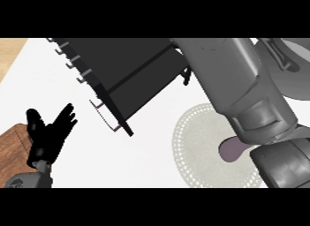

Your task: Pick the cupcake from the placemat and place it in the tiered shelf

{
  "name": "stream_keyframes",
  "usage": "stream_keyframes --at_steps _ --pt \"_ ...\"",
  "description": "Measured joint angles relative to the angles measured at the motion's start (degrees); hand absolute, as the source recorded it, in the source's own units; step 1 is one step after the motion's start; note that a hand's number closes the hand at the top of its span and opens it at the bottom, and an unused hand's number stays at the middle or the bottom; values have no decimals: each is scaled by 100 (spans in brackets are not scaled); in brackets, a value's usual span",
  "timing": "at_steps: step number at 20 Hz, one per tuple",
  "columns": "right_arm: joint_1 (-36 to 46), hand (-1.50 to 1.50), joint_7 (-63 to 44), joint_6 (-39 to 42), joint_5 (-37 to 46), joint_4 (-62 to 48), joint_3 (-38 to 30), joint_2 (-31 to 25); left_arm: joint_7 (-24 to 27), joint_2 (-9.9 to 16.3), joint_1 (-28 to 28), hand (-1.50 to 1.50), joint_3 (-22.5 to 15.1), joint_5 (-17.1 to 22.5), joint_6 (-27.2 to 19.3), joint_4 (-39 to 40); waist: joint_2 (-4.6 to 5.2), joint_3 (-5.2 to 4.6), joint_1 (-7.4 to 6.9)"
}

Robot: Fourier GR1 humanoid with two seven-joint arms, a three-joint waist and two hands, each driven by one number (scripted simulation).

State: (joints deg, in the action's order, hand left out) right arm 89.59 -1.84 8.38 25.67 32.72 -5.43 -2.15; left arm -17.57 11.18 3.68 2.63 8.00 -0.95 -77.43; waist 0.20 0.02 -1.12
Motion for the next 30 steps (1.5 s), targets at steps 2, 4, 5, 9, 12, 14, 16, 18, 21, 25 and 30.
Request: stream_keyframes --at_steps 2,4,5,9,12,14,16,18,21,25,30 --pt "85 -150 -109 -42 -189 -74 -220 28 -17 -28 44 0 -9 -16 -24 6 4 -2 -6" --pt "119 -150 -217 24 -460 -70 -477 19 -23 -44 63 0 -7 -7 -14 26 -1 -3 9" --pt "131 -150 -265 21 -589 -63 -602 23 -45 -54 51 0 -7 -4 -28 -16 -3 -3 8" --pt "221 -150 -398 20 -1068 -143 -1081 -40 89 -25 -6 0 39 16 60 60 5 -5 -6" --pt "315 -150 -558 -40 -1406 -206 -1442 -168 115 -15 4 0 65 42 105 81 7 -7 -8" --pt "403 -150 -622 -357 -1484 -277 -1597 -199 96 -6 -47 0 48 35 121 -5 11 -6 -36" --pt "441 -150 -616 -547 -1508 -353 -1698 -354 122 -67 -14 0 10 -29 57 32 21 -8 -37" --pt "476 -150 -635 -763 -1470 -431 -1765 -585 154 -50 -4 0 31 -19 89 51 30 -8 -45" --pt "473 -150 -672 -1032 -1467 -576 -1901 -906 147 -34 66 0 61 -17 94 97 40 -7 -49" --pt "367 -150 -660 -1150 -1604 -828 -2190 -1416 111 -100 101 0 -6 -82 41 82 62 -6 -83" --pt "151 -150 -566 -616 -1842 -1146 -2474 -2137 86 -46 84 0 29 -27 142 48 75 -3 -112"
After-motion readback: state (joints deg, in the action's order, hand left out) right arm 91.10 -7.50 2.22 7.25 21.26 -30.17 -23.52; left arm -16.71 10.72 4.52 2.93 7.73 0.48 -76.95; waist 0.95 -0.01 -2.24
